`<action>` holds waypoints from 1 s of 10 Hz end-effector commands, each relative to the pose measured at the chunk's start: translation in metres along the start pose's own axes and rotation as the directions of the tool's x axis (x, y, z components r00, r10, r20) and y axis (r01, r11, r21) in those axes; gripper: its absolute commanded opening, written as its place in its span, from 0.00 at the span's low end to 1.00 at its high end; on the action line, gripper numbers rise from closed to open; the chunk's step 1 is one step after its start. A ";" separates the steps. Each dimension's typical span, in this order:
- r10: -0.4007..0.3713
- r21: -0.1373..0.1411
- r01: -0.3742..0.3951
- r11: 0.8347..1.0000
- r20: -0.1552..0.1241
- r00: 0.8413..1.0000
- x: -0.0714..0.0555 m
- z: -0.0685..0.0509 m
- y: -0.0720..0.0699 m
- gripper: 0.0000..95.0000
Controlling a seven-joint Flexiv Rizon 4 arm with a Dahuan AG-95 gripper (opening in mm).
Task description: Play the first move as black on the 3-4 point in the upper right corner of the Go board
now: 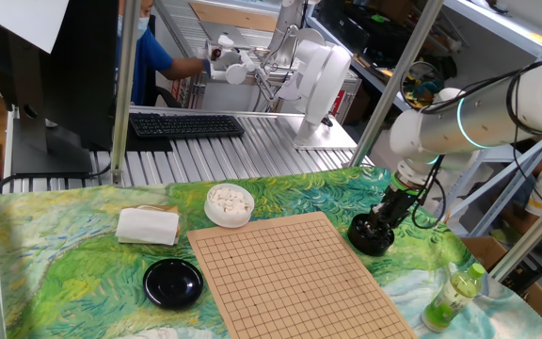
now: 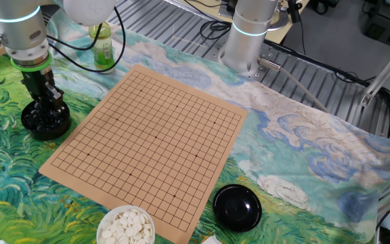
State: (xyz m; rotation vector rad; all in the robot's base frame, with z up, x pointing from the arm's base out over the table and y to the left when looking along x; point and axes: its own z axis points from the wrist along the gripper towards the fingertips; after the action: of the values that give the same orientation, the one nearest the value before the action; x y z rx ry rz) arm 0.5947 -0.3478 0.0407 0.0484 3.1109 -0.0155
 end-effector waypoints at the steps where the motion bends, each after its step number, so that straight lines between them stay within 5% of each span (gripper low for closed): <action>1: -0.007 -0.001 0.007 1.000 -0.003 1.000 -0.001 0.000 0.000 0.20; 6: -0.011 -0.004 0.011 1.000 -0.002 1.000 -0.001 0.000 0.000 0.20; 7: -0.013 -0.005 0.013 1.000 -0.003 1.000 -0.001 0.000 0.000 0.00; 10: -0.021 -0.009 0.021 1.000 -0.004 1.000 -0.001 0.000 0.000 0.00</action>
State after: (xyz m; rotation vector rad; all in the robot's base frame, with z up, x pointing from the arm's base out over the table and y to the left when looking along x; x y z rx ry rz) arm 0.5953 -0.3484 0.0405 0.0140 3.1143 -0.0024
